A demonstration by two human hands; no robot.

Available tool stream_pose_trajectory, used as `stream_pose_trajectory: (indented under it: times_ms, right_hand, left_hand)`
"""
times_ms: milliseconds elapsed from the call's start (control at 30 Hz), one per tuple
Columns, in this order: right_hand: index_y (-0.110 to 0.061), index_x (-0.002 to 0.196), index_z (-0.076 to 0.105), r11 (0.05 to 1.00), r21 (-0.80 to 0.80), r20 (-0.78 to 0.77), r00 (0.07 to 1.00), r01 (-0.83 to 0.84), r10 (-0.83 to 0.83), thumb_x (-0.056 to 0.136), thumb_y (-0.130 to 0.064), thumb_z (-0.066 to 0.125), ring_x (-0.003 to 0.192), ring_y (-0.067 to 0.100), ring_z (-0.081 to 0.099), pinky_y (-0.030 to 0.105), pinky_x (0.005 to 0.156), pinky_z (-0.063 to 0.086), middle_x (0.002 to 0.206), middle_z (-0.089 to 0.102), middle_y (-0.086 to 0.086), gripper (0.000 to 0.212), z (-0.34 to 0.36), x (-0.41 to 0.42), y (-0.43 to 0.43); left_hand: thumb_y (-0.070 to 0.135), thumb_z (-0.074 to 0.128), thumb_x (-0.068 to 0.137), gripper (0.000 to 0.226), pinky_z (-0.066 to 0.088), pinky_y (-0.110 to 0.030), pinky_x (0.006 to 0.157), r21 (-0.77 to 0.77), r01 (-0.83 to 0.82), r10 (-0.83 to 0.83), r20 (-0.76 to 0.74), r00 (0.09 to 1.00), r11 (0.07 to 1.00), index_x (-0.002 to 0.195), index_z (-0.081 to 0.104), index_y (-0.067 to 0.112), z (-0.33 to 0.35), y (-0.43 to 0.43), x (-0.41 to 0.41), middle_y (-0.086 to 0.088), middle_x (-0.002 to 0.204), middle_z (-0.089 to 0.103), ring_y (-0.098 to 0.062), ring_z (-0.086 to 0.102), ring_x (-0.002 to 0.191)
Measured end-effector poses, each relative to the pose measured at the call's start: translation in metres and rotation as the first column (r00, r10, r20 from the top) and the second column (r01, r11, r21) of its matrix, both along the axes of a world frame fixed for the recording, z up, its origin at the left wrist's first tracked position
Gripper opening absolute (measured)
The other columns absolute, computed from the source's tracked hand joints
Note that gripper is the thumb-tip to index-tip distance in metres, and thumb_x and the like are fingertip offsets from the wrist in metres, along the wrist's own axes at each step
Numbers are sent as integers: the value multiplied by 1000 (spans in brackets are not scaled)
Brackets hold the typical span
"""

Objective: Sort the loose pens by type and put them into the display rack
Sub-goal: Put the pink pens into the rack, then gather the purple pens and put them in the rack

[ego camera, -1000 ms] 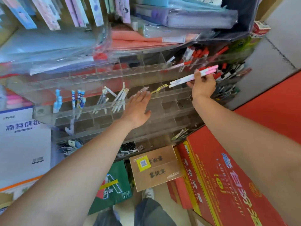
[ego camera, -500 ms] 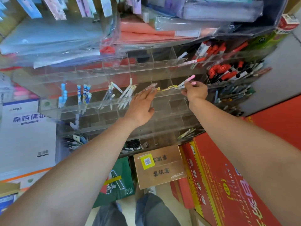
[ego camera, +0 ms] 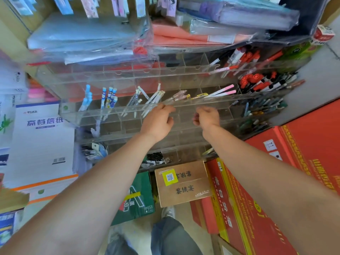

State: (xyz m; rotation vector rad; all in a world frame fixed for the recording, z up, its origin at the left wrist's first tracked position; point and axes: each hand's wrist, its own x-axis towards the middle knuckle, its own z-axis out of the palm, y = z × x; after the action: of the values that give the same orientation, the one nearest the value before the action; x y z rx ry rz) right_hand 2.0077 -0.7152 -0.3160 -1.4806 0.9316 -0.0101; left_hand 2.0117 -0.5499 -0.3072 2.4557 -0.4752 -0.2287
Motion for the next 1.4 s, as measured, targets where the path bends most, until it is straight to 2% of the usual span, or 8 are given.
stream_pose_trajectory:
  times_ms: [200,467,567,767,900,1167,1300,1400]
  right_hand:
    - [-11,89,59,924,-25,-17,924,-382,381,97,-10,51,56,12,53,20,54,46,70,59,4,11,-6,-35,104]
    - [-14,72,60,741,-152,3,749,-655,663,92,-11,53,50,12,54,26,53,44,61,60,2,21,-20,-88,311]
    - [-10,83,61,685,-128,8,690,-717,724,92,-9,53,49,11,53,21,47,40,63,59,2,13,-25,-115,406]
    - [-16,73,60,536,-70,-24,538,-841,842,92,-10,55,52,20,49,26,53,41,61,57,6,21,-47,-160,585]
    - [-17,77,60,445,-21,-118,444,-895,888,94,-10,53,52,16,53,20,47,41,65,60,5,20,-76,-171,671]
    - [-15,84,62,198,-4,-295,190,-980,936,94,-16,55,62,20,58,34,62,46,74,65,9,12,-140,-152,795]
    - [-11,83,59,120,57,-316,96,-991,944,95,-5,50,40,6,52,25,49,44,66,58,7,16,-161,-129,862]
    - [-5,91,61,44,86,-332,13,-995,943,96,-5,48,46,8,52,20,46,42,68,58,7,14,-174,-115,911]
  left_hand:
    - [19,48,96,21,54,-34,73,-1,-118,118,-63,991,993,109,65,23,-4,82,-36,4,100,70,-18,66,84]
    - [28,56,89,18,48,-36,68,17,-386,386,-116,915,922,83,65,14,-27,294,-119,-5,78,67,-31,62,83]
    - [29,56,90,18,47,-34,68,-18,-461,447,-209,870,887,78,62,17,-37,390,-161,5,65,57,-26,63,80]
    - [29,53,94,24,41,-31,61,51,-520,513,-277,813,852,74,50,17,-62,565,-235,2,73,62,-22,63,80]
    - [27,48,96,18,50,-38,77,121,-605,601,-370,708,787,94,61,14,-90,650,-257,-6,100,68,-26,62,92]
    - [28,42,99,19,51,-42,81,205,-667,663,-497,560,717,100,60,21,-142,774,-261,-3,100,67,-25,63,92]
    - [23,45,96,14,48,-41,84,222,-711,698,-520,493,668,98,58,21,-161,835,-247,-5,102,67,-26,62,98]
    - [20,45,95,19,45,-35,85,263,-729,732,-512,449,632,108,59,17,-172,882,-238,-5,110,66,-27,59,104]
